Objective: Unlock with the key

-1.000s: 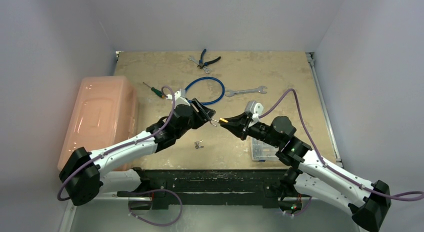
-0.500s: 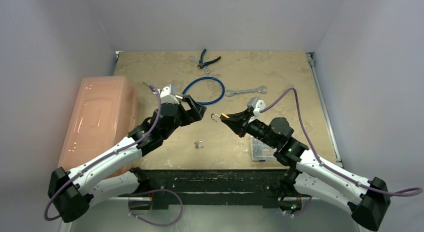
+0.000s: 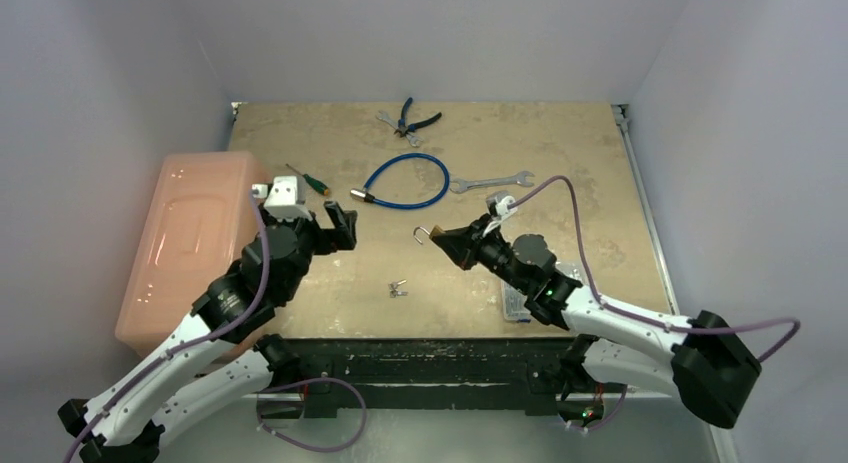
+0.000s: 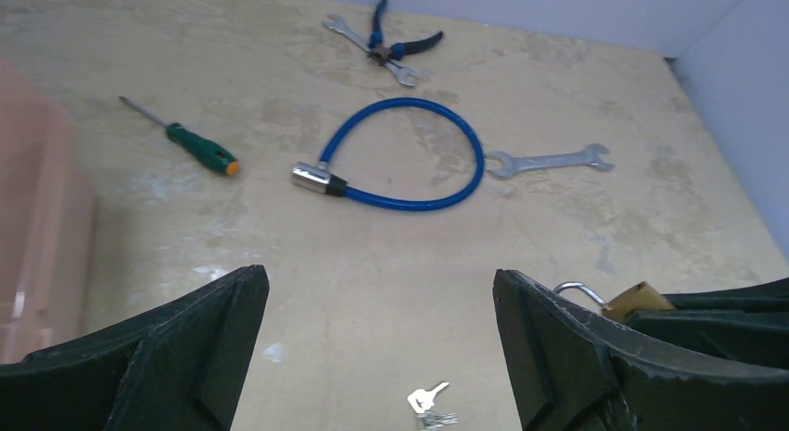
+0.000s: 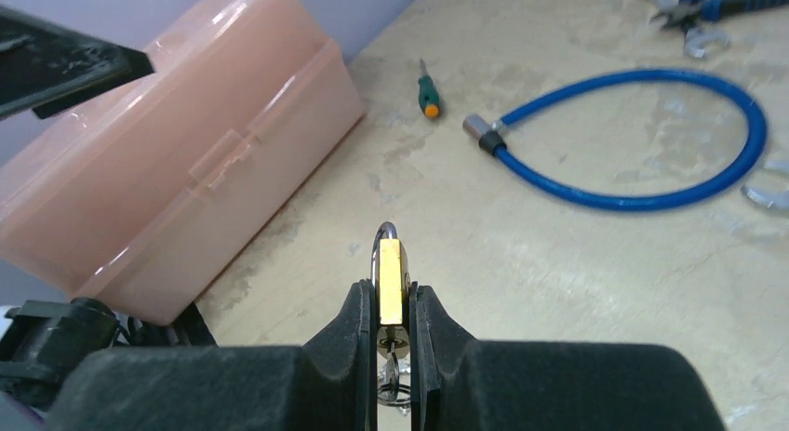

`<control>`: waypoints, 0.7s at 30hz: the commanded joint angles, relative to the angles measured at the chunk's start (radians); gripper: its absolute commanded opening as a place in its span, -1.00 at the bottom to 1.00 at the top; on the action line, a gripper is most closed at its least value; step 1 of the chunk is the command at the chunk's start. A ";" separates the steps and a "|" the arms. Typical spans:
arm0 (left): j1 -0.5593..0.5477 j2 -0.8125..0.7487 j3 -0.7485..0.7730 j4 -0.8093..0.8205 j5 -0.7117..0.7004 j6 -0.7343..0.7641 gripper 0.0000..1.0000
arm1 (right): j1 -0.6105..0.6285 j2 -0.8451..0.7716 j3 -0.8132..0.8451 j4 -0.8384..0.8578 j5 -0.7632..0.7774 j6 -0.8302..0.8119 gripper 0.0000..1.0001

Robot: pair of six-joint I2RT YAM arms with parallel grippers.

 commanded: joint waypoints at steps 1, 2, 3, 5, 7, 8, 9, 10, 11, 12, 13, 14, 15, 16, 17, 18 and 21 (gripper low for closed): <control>0.005 -0.082 -0.119 0.037 -0.133 0.167 0.97 | -0.020 0.116 0.031 0.193 0.023 0.143 -1.00; 0.005 -0.091 -0.130 0.047 -0.121 0.179 0.97 | -0.030 0.149 0.037 0.211 0.010 0.176 -1.00; 0.005 -0.096 -0.128 0.052 -0.117 0.186 0.97 | -0.045 0.179 0.040 0.234 -0.005 0.201 -1.00; 0.004 -0.092 -0.129 0.065 -0.118 0.206 0.97 | -0.081 0.248 0.042 0.307 -0.066 0.251 -1.00; 0.005 -0.080 -0.124 0.061 -0.134 0.226 0.97 | -0.116 0.316 0.042 0.391 -0.132 0.290 -1.00; 0.005 -0.072 -0.120 0.054 -0.145 0.231 0.97 | -0.132 0.358 0.044 0.422 -0.156 0.310 -1.00; 0.005 -0.066 -0.115 0.047 -0.154 0.235 0.97 | -0.151 0.386 0.045 0.449 -0.173 0.327 -1.00; 0.005 -0.065 -0.112 0.043 -0.162 0.235 0.97 | -0.161 0.416 0.047 0.473 -0.188 0.341 -1.00; 0.005 -0.066 -0.112 0.043 -0.167 0.234 0.97 | -0.171 0.443 0.051 0.497 -0.197 0.352 -1.00; 0.005 -0.072 -0.114 0.045 -0.166 0.235 0.97 | -0.178 0.469 0.055 0.510 -0.202 0.363 -1.00; 0.006 -0.080 -0.117 0.051 -0.164 0.238 0.97 | -0.185 0.496 0.061 0.515 -0.201 0.374 -1.00; 0.007 -0.084 -0.120 0.054 -0.163 0.240 0.97 | -0.194 0.522 0.068 0.518 -0.202 0.385 -1.00; 0.007 -0.088 -0.122 0.056 -0.163 0.243 0.97 | -0.203 0.553 0.076 0.521 -0.205 0.398 -1.00; 0.007 -0.091 -0.124 0.056 -0.163 0.244 0.97 | -0.214 0.585 0.084 0.533 -0.214 0.411 -1.00; 0.007 -0.090 -0.124 0.057 -0.163 0.246 0.97 | -0.224 0.618 0.090 0.556 -0.231 0.426 -1.00; 0.007 -0.087 -0.124 0.057 -0.163 0.246 0.97 | -0.234 0.652 0.096 0.584 -0.249 0.443 -1.00; 0.011 -0.078 -0.122 0.055 -0.162 0.249 0.97 | -0.261 0.744 0.119 0.674 -0.301 0.497 -1.00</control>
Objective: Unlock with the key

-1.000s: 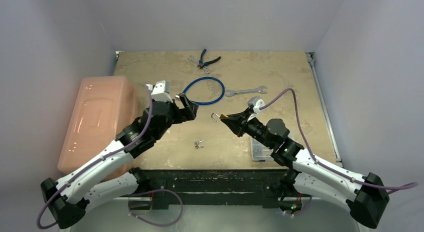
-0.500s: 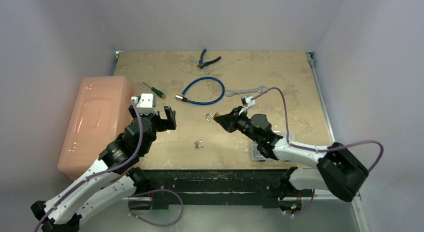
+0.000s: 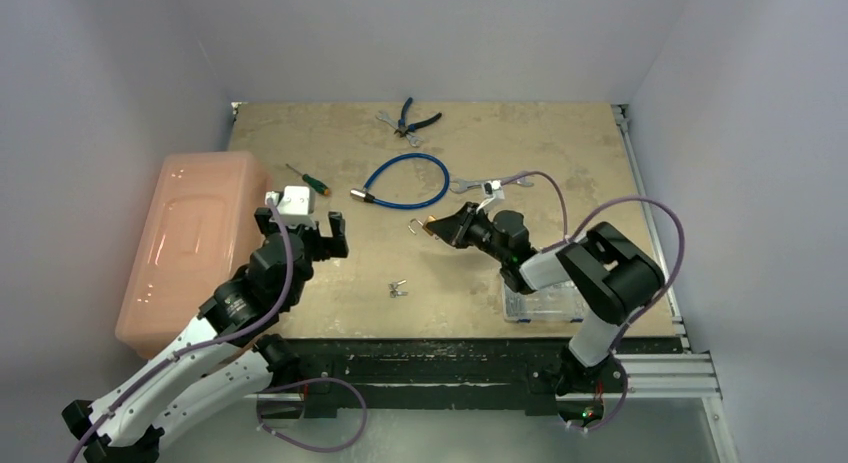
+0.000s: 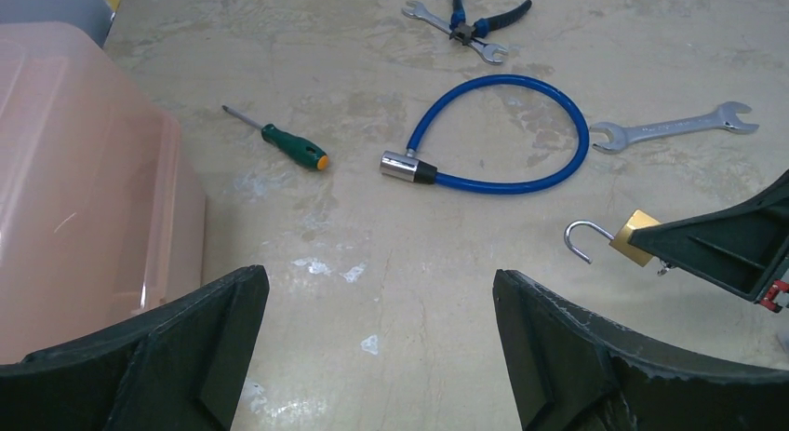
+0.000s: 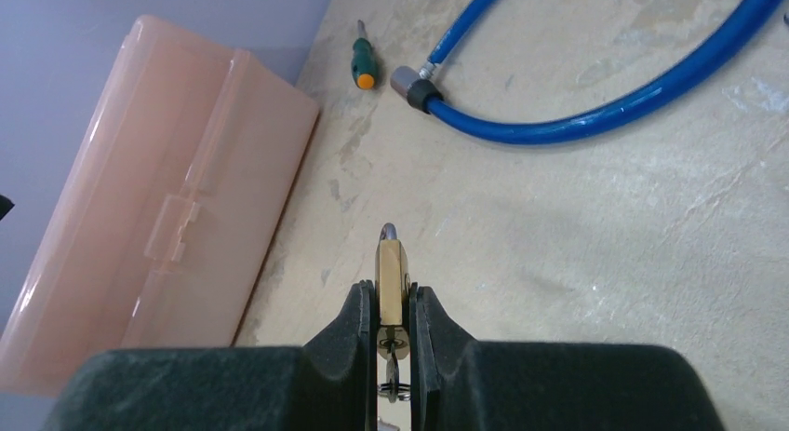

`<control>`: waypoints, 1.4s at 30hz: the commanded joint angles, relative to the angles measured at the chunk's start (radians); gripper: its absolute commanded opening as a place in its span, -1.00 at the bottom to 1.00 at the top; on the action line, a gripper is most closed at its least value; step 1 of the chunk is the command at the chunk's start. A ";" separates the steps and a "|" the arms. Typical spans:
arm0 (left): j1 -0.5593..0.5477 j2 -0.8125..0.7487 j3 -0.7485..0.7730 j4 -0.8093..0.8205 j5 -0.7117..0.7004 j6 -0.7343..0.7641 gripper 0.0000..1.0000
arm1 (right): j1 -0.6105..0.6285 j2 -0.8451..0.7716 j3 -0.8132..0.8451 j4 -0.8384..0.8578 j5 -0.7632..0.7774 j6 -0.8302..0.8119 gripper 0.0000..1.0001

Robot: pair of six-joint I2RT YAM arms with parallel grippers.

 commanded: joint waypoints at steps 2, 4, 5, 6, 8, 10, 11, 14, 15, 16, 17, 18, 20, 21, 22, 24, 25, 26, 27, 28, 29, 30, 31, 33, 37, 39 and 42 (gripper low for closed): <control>0.012 0.005 0.010 0.041 -0.020 0.028 0.97 | -0.047 0.138 0.071 0.228 -0.106 0.131 -1.00; 0.014 0.005 0.010 0.041 -0.017 0.028 0.97 | -0.057 0.178 0.087 0.237 -0.115 0.153 -1.00; 0.015 0.005 0.010 0.041 -0.015 0.029 0.97 | -0.062 0.196 0.096 0.236 -0.119 0.160 -1.00; 0.016 0.005 0.010 0.042 -0.013 0.029 0.97 | -0.066 0.213 0.104 0.238 -0.122 0.165 -1.00; 0.017 0.007 0.010 0.042 -0.009 0.030 0.97 | -0.072 0.242 0.119 0.229 -0.129 0.173 -1.00; 0.020 0.008 0.010 0.042 -0.007 0.031 0.97 | -0.080 0.271 0.135 0.213 -0.142 0.179 -1.00; 0.020 0.009 0.010 0.042 -0.005 0.032 0.97 | -0.084 0.282 0.142 0.204 -0.147 0.182 -1.00; 0.025 0.011 0.010 0.044 -0.002 0.032 0.97 | -0.094 0.315 0.158 0.194 -0.160 0.186 -0.96; 0.027 0.011 0.010 0.044 -0.002 0.032 0.97 | -0.097 0.323 0.160 0.192 -0.161 0.186 -0.94; 0.026 0.011 0.010 0.044 -0.002 0.032 0.97 | -0.099 0.329 0.162 0.189 -0.162 0.186 -0.93; 0.028 0.011 0.010 0.044 -0.002 0.032 0.97 | -0.102 0.335 0.165 0.180 -0.163 0.186 -0.92; 0.028 0.011 0.010 0.044 -0.002 0.032 0.97 | -0.104 0.339 0.169 0.170 -0.165 0.186 -0.92; 0.030 0.011 0.010 0.044 0.000 0.032 0.97 | -0.105 0.346 0.174 0.163 -0.169 0.183 -0.92; 0.031 0.011 0.010 0.045 0.000 0.032 0.97 | -0.107 0.349 0.175 0.161 -0.170 0.183 -0.92; 0.032 0.011 0.010 0.045 0.000 0.032 0.97 | -0.107 0.353 0.175 0.160 -0.170 0.183 -0.91; 0.035 0.013 0.009 0.045 0.000 0.032 0.97 | -0.110 0.358 0.177 0.157 -0.173 0.184 -0.92; 0.037 0.013 0.010 0.046 0.001 0.032 0.97 | -0.111 0.361 0.179 0.153 -0.173 0.185 -0.92; 0.037 0.013 0.010 0.046 0.001 0.032 0.97 | -0.111 0.363 0.180 0.148 -0.175 0.185 -0.92; 0.039 0.013 0.010 0.045 0.003 0.032 0.97 | -0.113 0.366 0.182 0.141 -0.175 0.185 -0.90; 0.039 0.013 0.010 0.045 0.006 0.032 0.97 | -0.114 0.367 0.186 0.132 -0.176 0.185 -0.88; 0.039 0.012 0.010 0.045 0.005 0.032 0.97 | -0.116 0.369 0.190 0.116 -0.178 0.185 -0.82; 0.040 0.013 0.010 0.045 0.007 0.032 0.97 | -0.116 0.369 0.197 0.101 -0.181 0.185 -0.76; 0.041 0.012 0.010 0.045 0.008 0.032 0.97 | -0.118 0.370 0.204 0.074 -0.186 0.184 -0.68; 0.041 0.013 0.010 0.045 0.008 0.032 0.97 | -0.119 0.367 0.227 0.010 -0.190 0.172 -0.52; 0.044 0.011 0.010 0.045 0.009 0.032 0.97 | -0.123 0.346 0.251 -0.108 -0.168 0.133 -0.16; 0.045 0.010 0.010 0.045 0.008 0.031 0.97 | -0.126 0.325 0.251 -0.154 -0.146 0.112 -0.02; 0.046 0.008 0.009 0.045 0.009 0.032 0.97 | -0.132 0.282 0.254 -0.245 -0.105 0.072 0.16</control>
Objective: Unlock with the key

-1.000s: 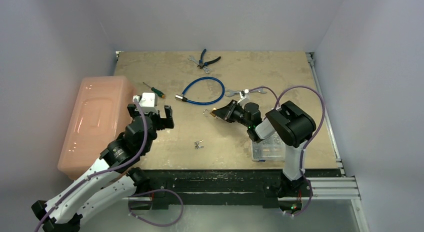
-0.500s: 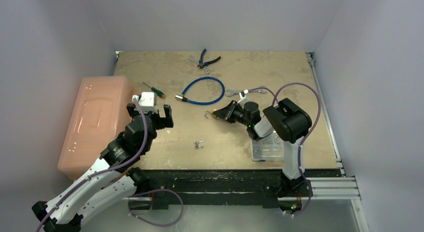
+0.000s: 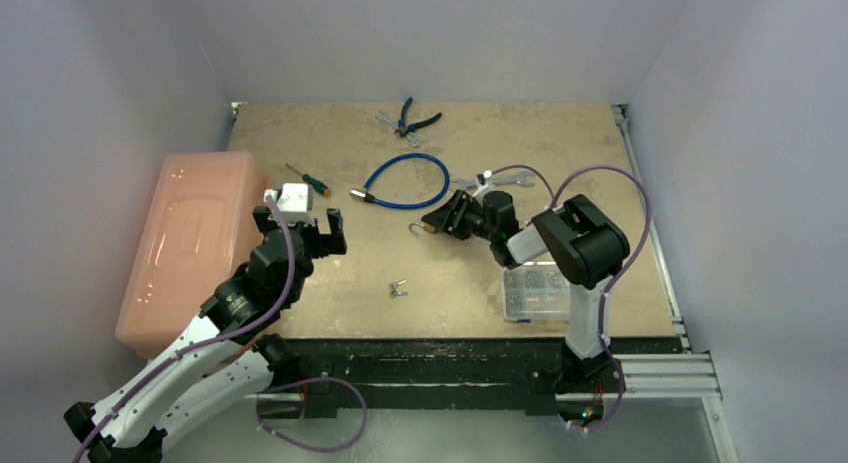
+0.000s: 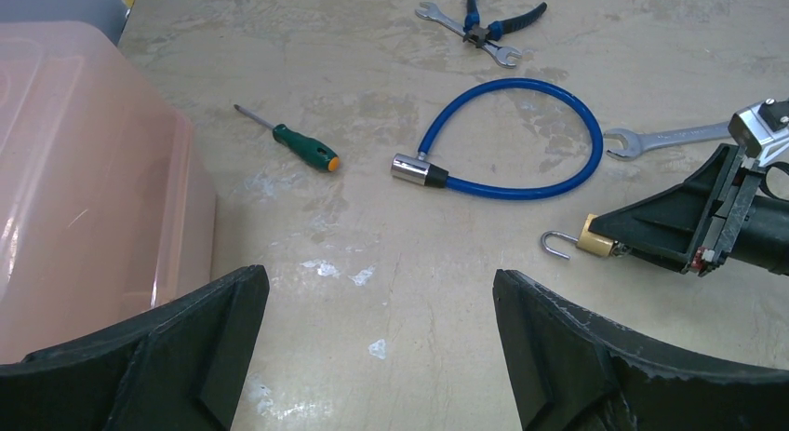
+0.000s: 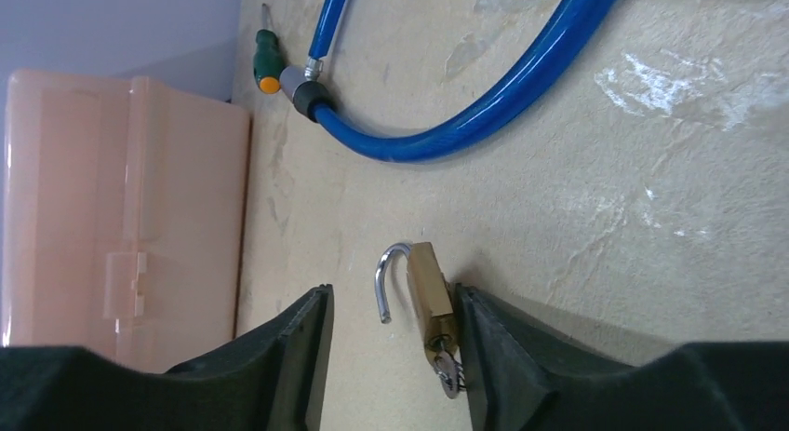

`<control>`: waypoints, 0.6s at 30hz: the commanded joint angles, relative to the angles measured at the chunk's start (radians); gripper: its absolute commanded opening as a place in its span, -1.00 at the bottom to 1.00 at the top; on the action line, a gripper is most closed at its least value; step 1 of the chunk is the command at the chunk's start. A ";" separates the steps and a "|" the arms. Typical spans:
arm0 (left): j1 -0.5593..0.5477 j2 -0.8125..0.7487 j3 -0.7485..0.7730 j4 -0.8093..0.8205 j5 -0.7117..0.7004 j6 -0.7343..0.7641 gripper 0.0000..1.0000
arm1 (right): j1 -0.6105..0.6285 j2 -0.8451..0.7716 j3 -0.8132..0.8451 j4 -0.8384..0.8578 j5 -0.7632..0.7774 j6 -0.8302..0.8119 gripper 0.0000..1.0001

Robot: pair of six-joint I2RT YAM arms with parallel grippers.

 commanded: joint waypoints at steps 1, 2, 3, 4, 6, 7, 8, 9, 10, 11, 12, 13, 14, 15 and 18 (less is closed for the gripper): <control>0.009 -0.005 0.008 0.033 0.006 0.023 0.97 | -0.016 -0.083 0.015 -0.200 0.075 -0.098 0.20; 0.008 -0.005 0.007 0.033 0.005 0.022 0.97 | -0.018 -0.101 0.017 -0.233 0.091 -0.117 0.23; 0.011 -0.005 0.009 0.033 0.007 0.025 0.97 | -0.019 -0.121 0.022 -0.276 0.114 -0.138 0.26; 0.011 -0.006 0.009 0.033 0.008 0.025 0.97 | -0.019 -0.142 0.032 -0.326 0.140 -0.163 0.34; 0.012 -0.006 0.010 0.033 0.011 0.025 0.97 | -0.019 -0.183 0.054 -0.423 0.202 -0.211 0.41; 0.014 -0.007 0.010 0.034 0.012 0.025 0.97 | -0.019 -0.210 0.064 -0.469 0.232 -0.231 0.45; 0.015 -0.007 0.009 0.035 0.014 0.025 0.97 | -0.019 -0.223 0.077 -0.519 0.265 -0.249 0.54; 0.015 -0.008 0.008 0.035 0.016 0.025 0.97 | -0.020 -0.247 0.094 -0.571 0.304 -0.263 0.59; 0.017 -0.008 0.008 0.035 0.015 0.025 0.97 | -0.019 -0.262 0.114 -0.631 0.344 -0.278 0.66; 0.018 -0.010 0.008 0.036 0.018 0.025 0.97 | -0.020 -0.274 0.140 -0.689 0.373 -0.289 0.93; 0.020 -0.010 0.009 0.036 0.018 0.025 0.97 | -0.019 -0.282 0.171 -0.752 0.409 -0.295 0.97; 0.021 -0.010 0.009 0.036 0.020 0.024 0.97 | -0.019 -0.289 0.200 -0.813 0.443 -0.298 0.98; 0.021 -0.011 0.010 0.036 0.021 0.024 0.97 | -0.019 -0.295 0.230 -0.861 0.481 -0.300 0.98; 0.023 -0.012 0.010 0.036 0.022 0.025 0.97 | -0.019 -0.299 0.260 -0.913 0.525 -0.299 0.98; 0.027 -0.011 0.010 0.035 0.022 0.025 0.97 | -0.011 -0.291 0.354 -1.019 0.569 -0.290 0.98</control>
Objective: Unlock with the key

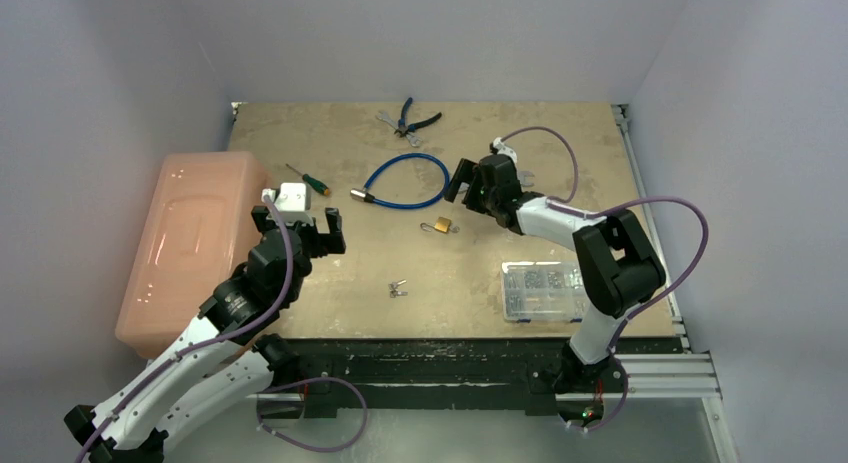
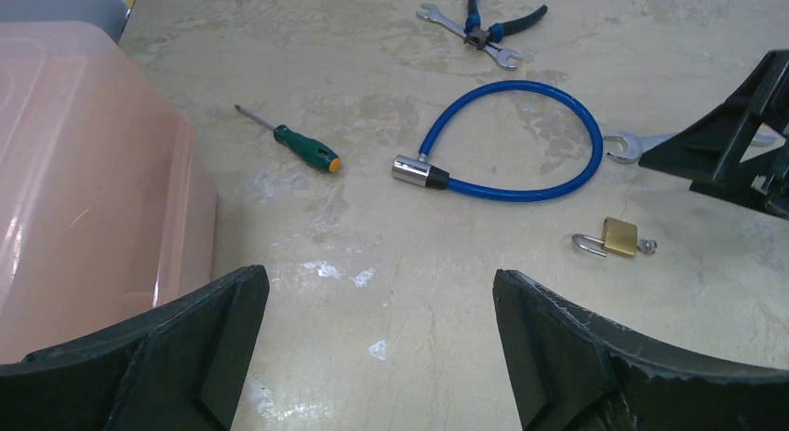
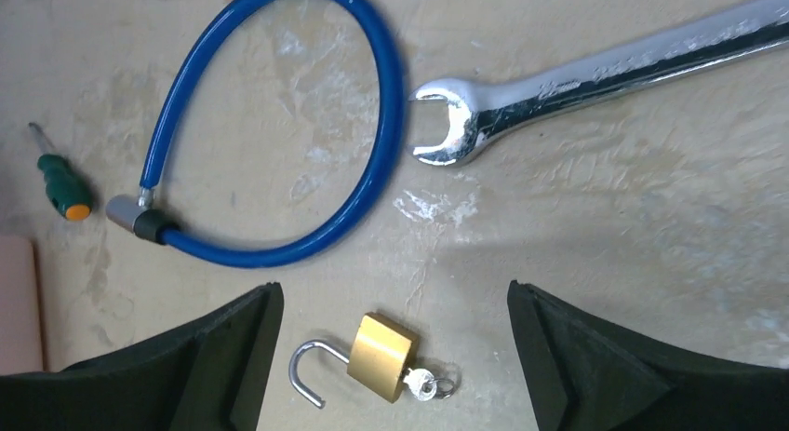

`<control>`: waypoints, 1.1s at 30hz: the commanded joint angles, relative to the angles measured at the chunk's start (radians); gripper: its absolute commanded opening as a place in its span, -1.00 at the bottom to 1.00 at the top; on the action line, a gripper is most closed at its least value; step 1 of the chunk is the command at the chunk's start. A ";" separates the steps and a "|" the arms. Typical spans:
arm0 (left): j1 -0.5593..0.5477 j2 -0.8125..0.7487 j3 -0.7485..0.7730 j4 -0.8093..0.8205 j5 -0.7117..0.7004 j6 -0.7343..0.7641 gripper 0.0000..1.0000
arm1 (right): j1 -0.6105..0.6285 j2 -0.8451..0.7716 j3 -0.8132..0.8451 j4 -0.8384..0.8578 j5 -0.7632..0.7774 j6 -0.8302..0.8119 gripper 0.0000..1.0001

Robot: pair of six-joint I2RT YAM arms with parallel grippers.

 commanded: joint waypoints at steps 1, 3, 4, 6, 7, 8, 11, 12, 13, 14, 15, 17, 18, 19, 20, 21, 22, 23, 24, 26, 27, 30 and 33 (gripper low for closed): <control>0.014 -0.006 0.010 0.033 0.009 0.025 0.97 | 0.008 -0.020 0.143 -0.243 0.155 -0.031 0.98; 0.016 -0.006 0.010 0.030 0.005 0.026 0.97 | 0.033 -0.004 0.182 -0.256 0.159 -0.052 0.98; 0.017 -0.007 0.010 0.028 0.001 0.026 0.97 | 0.046 0.008 0.209 -0.270 0.162 -0.061 0.98; 0.019 -0.008 0.011 0.025 -0.004 0.024 0.97 | 0.071 0.041 0.266 -0.296 0.157 -0.080 0.96; 0.019 -0.010 0.011 0.024 -0.005 0.024 0.97 | 0.086 0.068 0.297 -0.311 0.150 -0.090 0.94; 0.019 -0.011 0.012 0.023 -0.005 0.024 0.97 | 0.099 0.089 0.330 -0.321 0.141 -0.094 0.93; 0.021 -0.016 0.011 0.023 -0.005 0.024 0.97 | 0.145 0.161 0.443 -0.360 0.149 -0.087 0.89; 0.023 -0.018 0.011 0.020 -0.006 0.023 0.97 | 0.158 0.187 0.481 -0.376 0.163 -0.078 0.89; 0.023 -0.020 0.011 0.019 -0.007 0.023 0.97 | 0.169 0.212 0.518 -0.395 0.176 -0.059 0.88; 0.023 -0.022 0.011 0.018 -0.008 0.023 0.97 | 0.177 0.236 0.556 -0.410 0.187 -0.035 0.87; 0.023 -0.024 0.011 0.017 -0.008 0.021 0.97 | 0.185 0.257 0.584 -0.415 0.197 -0.012 0.87; 0.023 -0.029 0.010 0.016 -0.011 0.020 0.97 | 0.198 0.294 0.630 -0.414 0.216 0.042 0.87; 0.022 -0.029 0.010 0.016 -0.012 0.020 0.97 | 0.203 0.312 0.649 -0.413 0.215 0.074 0.87; 0.023 -0.031 0.008 0.016 -0.012 0.021 0.97 | 0.203 0.331 0.672 -0.419 0.209 0.107 0.87; 0.024 -0.031 0.008 0.016 -0.011 0.021 0.97 | 0.206 0.346 0.695 -0.436 0.204 0.137 0.87; 0.024 -0.031 0.009 0.015 -0.011 0.020 0.97 | 0.208 0.363 0.719 -0.455 0.207 0.170 0.88; 0.024 -0.031 0.008 0.016 -0.010 0.022 0.97 | 0.212 0.376 0.744 -0.484 0.222 0.205 0.91; 0.025 -0.031 0.009 0.016 -0.011 0.021 0.97 | 0.216 0.394 0.776 -0.518 0.236 0.234 0.93; 0.025 -0.031 0.009 0.016 -0.009 0.021 0.97 | 0.219 0.402 0.802 -0.550 0.254 0.260 0.93; 0.024 -0.033 0.009 0.016 -0.008 0.021 0.97 | 0.228 0.432 0.851 -0.623 0.293 0.308 0.91; 0.024 -0.034 0.008 0.016 -0.008 0.022 0.97 | 0.232 0.444 0.874 -0.657 0.308 0.324 0.90; 0.026 -0.038 0.007 0.016 -0.006 0.021 0.97 | 0.245 0.475 0.929 -0.744 0.356 0.369 0.85; 0.026 -0.040 0.007 0.016 -0.005 0.023 0.97 | 0.252 0.504 0.988 -0.870 0.411 0.420 0.81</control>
